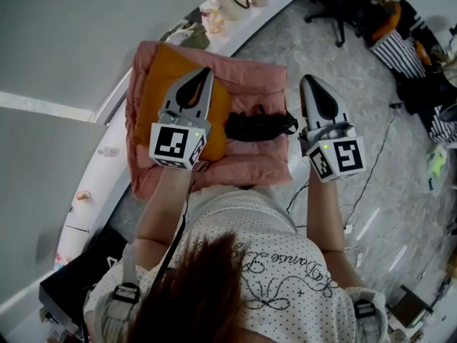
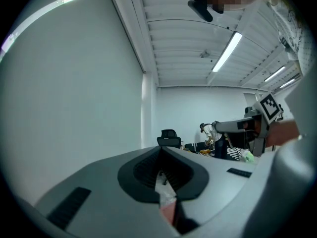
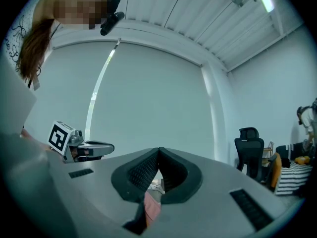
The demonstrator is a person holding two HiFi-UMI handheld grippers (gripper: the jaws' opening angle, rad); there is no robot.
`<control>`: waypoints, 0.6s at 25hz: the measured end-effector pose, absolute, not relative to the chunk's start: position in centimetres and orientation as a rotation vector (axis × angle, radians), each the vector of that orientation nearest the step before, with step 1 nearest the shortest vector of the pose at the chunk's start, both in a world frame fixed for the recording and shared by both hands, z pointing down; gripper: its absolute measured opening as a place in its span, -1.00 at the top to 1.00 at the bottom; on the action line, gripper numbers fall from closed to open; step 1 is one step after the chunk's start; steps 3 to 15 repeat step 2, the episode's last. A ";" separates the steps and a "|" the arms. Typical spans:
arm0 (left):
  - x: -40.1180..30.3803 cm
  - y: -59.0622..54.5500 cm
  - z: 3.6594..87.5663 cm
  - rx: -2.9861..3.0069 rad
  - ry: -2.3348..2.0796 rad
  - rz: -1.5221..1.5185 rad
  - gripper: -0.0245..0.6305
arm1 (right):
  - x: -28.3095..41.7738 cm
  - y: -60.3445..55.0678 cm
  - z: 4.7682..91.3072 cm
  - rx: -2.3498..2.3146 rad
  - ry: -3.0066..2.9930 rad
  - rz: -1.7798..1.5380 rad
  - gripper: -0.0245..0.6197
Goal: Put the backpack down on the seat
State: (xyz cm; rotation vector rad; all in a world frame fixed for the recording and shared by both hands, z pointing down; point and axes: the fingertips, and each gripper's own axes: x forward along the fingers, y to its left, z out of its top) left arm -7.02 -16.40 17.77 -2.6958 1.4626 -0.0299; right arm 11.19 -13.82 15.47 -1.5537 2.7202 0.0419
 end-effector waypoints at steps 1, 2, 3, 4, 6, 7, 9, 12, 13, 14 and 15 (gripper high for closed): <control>-6.9 -16.4 17.7 -2.694 1.460 -0.030 0.91 | 11.3 -13.8 15.5 -1.557 2.718 0.041 0.89; -6.9 -16.3 17.6 -2.693 1.458 -0.029 0.91 | 11.4 -13.7 15.5 -1.561 2.716 0.041 0.89; -6.9 -16.3 17.6 -2.693 1.458 -0.029 0.91 | 11.4 -13.7 15.5 -1.561 2.716 0.041 0.89; -6.9 -16.3 17.6 -2.693 1.458 -0.029 0.91 | 11.4 -13.7 15.5 -1.561 2.716 0.041 0.89; -6.9 -16.3 17.6 -2.693 1.458 -0.029 0.91 | 11.4 -13.7 15.5 -1.561 2.716 0.041 0.89; -6.9 -16.3 17.6 -2.693 1.458 -0.029 0.91 | 11.4 -13.7 15.5 -1.561 2.716 0.041 0.89; -6.9 -16.3 17.6 -2.693 1.458 -0.029 0.91 | 11.4 -13.7 15.5 -1.561 2.716 0.041 0.89; -6.9 -16.3 17.6 -2.693 1.458 -0.029 0.91 | 11.4 -13.7 15.5 -1.561 2.716 0.041 0.89; -6.9 -16.3 17.6 -2.693 1.458 -0.029 0.91 | 11.4 -13.7 15.5 -1.561 2.716 0.041 0.89; -6.9 -16.3 17.6 -2.693 1.458 -0.029 0.91 | 11.4 -13.7 15.5 -1.561 2.716 0.041 0.89; -6.9 -16.3 17.6 -2.693 1.458 -0.029 0.91 | 11.4 -13.7 15.5 -1.561 2.716 0.041 0.89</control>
